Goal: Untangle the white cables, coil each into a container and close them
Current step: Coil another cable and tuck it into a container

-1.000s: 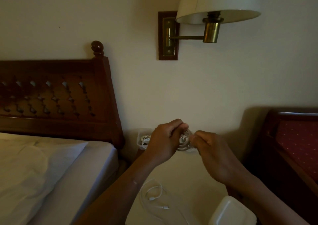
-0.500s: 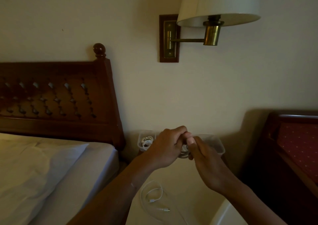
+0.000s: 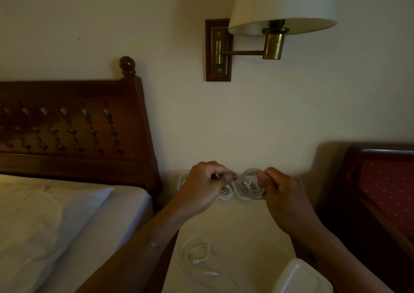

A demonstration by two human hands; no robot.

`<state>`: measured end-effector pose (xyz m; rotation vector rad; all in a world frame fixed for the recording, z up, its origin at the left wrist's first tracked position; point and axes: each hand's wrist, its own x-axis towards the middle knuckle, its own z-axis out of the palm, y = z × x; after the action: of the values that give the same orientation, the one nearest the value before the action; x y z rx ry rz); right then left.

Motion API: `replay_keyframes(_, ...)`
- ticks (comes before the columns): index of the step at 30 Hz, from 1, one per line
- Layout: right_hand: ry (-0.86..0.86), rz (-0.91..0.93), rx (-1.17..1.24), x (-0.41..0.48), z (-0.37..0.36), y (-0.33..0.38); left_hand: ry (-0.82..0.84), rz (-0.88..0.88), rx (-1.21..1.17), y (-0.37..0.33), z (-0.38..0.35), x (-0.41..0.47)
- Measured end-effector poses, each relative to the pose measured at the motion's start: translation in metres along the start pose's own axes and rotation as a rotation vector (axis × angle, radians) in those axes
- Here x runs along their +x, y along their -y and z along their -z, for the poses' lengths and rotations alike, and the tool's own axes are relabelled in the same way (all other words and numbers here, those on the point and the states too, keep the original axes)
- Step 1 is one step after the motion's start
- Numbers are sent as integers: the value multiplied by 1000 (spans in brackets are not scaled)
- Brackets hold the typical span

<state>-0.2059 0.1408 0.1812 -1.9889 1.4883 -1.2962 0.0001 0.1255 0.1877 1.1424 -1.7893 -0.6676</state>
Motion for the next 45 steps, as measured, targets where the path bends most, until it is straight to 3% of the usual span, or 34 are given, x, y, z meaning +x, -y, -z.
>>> replay_keyframes(3, -30, 14, 28, 0, -1, 2, 36, 37, 126, -5, 2, -2)
replay_keyframes(5, -15, 13, 77, -2, -3, 4, 77, 132, 67, -10, 7, -1)
replay_keyframes(11, -84, 162, -188, -1, -6, 0, 162, 670, -584, -22, 15, 2)
replay_keyframes(14, -100, 153, -229, 0, -11, 3, 82, 769, -869, -22, 0, -1)
replay_keyframes(19, -59, 38, -145, 0, -17, 4, -161, 706, -937, -16, -27, -10)
replay_keyframes(23, 9, -1, -109, 1, -14, 9, -447, 560, -651, -12, -49, -13)
replay_keyframes(27, 23, -116, 8, 4, -12, 14, -547, 394, -511, -16, -59, -11)
replay_keyframes(30, 40, -144, 49, 3, -9, 15, -586, 238, -254, -13, -61, -12)
replay_keyframes(33, 74, -178, 160, 2, -6, 13, -466, 140, -148, -4, -55, -11)
replay_keyframes(37, 137, -308, 408, 0, -7, 11, -176, 180, -511, -3, -44, -10)
replay_keyframes(40, 168, -380, 585, -1, -7, 11, -138, 175, -534, -6, -41, -9)
replay_keyframes(45, 183, -342, 583, -3, -7, 11, 35, 187, -675, -4, -33, -13)
